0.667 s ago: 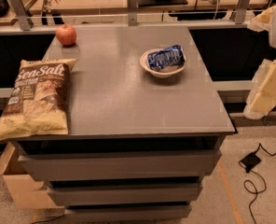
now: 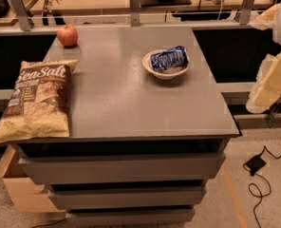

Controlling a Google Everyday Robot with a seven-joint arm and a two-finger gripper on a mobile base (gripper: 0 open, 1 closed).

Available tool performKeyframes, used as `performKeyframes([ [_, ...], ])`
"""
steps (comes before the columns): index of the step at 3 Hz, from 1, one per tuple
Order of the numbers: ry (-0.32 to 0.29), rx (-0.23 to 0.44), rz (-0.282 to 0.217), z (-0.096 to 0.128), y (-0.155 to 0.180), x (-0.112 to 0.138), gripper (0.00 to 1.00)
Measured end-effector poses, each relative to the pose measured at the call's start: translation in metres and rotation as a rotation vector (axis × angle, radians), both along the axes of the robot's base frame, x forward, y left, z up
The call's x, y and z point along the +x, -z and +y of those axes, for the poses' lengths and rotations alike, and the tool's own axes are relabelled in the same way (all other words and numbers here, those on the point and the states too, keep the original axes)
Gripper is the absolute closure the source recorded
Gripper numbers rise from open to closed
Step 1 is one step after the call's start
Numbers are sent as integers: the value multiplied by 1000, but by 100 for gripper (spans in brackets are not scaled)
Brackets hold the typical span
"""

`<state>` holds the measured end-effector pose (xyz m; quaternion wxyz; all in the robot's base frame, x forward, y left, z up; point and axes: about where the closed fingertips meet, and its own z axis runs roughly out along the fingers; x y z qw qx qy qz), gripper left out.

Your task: Pick pepsi can from paper bowl and place on counter

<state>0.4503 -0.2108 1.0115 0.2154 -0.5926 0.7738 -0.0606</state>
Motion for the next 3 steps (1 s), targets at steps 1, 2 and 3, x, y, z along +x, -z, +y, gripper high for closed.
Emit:
performKeyframes([
  [1, 12, 74, 21, -6, 9, 32, 0],
  [2, 16, 154, 46, -8, 27, 69, 0],
  [3, 14, 224, 46, -11, 43, 108, 0],
])
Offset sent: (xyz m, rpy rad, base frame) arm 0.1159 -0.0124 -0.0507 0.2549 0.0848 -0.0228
